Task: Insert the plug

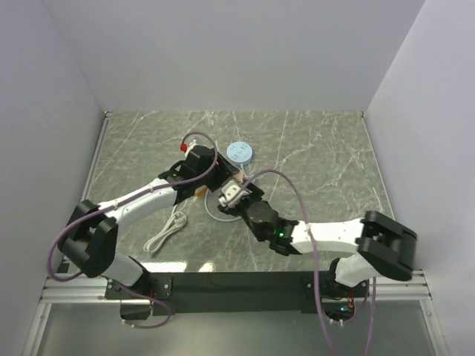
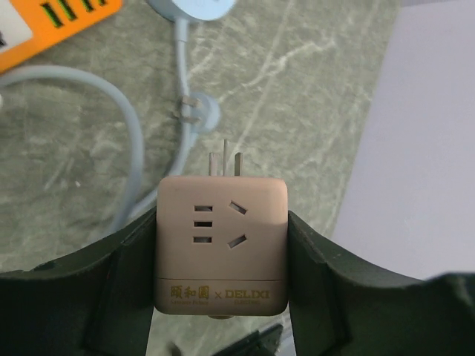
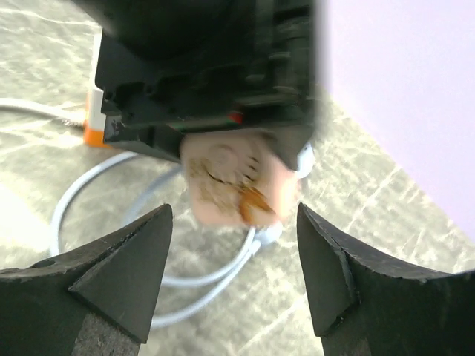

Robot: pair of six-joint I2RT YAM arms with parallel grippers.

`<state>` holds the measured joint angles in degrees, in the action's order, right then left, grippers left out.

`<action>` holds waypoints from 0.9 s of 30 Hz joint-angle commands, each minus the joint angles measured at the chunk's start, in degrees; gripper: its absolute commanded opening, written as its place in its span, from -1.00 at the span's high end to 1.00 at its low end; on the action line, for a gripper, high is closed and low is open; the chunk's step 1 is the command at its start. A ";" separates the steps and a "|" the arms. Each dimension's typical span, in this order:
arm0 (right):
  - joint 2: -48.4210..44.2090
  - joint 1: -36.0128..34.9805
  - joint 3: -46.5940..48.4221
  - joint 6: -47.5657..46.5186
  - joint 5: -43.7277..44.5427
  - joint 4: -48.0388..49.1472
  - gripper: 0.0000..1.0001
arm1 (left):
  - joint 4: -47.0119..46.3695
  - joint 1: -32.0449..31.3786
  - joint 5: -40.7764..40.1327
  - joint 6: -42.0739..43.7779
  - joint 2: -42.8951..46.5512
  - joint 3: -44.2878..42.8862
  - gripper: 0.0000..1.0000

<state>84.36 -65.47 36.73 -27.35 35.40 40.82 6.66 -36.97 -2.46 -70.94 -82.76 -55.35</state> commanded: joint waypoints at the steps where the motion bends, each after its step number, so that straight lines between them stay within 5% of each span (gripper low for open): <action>1: -9.19 1.92 -4.20 6.86 -5.85 1.19 -0.49 | -3.76 -0.21 -2.90 -0.70 -4.15 -0.89 0.99; 8: -20.09 6.23 -11.94 12.32 -8.33 2.86 -0.50 | -2.35 -2.74 -5.89 0.01 -15.13 -7.04 0.99; 16: -28.45 12.64 -16.95 18.90 -9.56 1.99 -0.50 | 0.99 -9.26 -18.09 4.49 -17.69 -16.18 0.99; 27: -42.33 16.96 -20.82 26.12 -3.58 -1.00 -0.52 | 10.13 -13.57 -23.55 9.41 -33.77 -34.63 0.99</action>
<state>45.60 -49.08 16.91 -4.54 29.61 39.66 13.08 -50.09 -22.57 -63.83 -113.89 -85.54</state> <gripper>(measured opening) 0.756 0.633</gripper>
